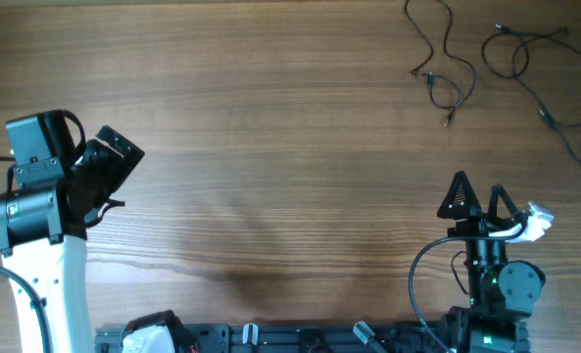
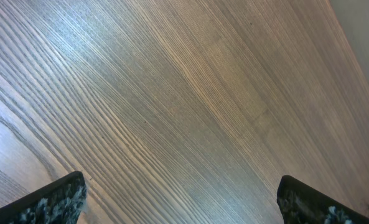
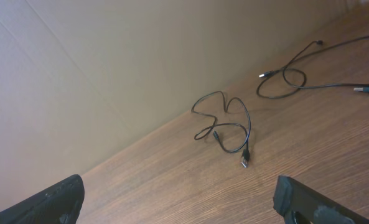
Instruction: Untangle cables
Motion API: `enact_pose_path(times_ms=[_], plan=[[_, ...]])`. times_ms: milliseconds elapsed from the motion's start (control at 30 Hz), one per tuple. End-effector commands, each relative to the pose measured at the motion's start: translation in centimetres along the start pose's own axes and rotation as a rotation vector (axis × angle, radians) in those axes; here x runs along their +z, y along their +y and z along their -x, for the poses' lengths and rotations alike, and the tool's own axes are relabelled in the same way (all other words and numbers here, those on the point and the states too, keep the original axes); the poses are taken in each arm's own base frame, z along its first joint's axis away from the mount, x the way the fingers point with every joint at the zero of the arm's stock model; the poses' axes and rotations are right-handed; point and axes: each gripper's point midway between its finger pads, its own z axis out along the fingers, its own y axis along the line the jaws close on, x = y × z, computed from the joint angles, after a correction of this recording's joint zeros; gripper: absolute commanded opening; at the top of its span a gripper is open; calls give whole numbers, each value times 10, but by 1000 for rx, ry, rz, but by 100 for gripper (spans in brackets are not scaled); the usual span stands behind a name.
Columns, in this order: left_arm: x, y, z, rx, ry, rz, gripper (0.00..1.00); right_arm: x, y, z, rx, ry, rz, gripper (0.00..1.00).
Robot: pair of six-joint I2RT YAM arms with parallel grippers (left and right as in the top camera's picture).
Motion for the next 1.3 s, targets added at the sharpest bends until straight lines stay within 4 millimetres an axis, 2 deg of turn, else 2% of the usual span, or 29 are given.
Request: enact_pose_path(times_ms=[0, 367, 500, 667, 733, 800, 900, 1000, 1033, 1167, 1267], plan=[[-3, -1, 1, 16, -6, -16, 100, 0, 1, -2, -10, 9, 7, 100], [-3, -2, 0, 18, -5, -17, 100, 0, 1, -2, -10, 9, 7, 100], [-12, -4, 0, 25, -27, -39, 100, 0, 1, -2, -10, 9, 7, 100], [-56, -26, -19, 118, -109, -187, 100, 0, 1, -2, -10, 9, 7, 100], [-86, -36, -34, 181, -153, -295, 99, 0, 1, -2, -10, 9, 7, 100], [-108, -37, -42, 207, -193, -366, 100, 0, 1, -2, -10, 9, 7, 100], [-134, -27, -48, 208, -263, -425, 100, 0, 1, -2, -10, 9, 7, 100], [-148, -3, -67, 236, -272, -429, 100, 0, 1, -2, -10, 9, 7, 100], [-158, 4, -68, 233, -316, -451, 100, 0, 1, -2, -10, 9, 7, 100], [-164, 35, -90, 324, -395, -487, 100, 0, 1, -2, -10, 9, 7, 100], [-151, 53, -105, 321, -439, -523, 100, 0, 1, -2, -10, 9, 7, 100]])
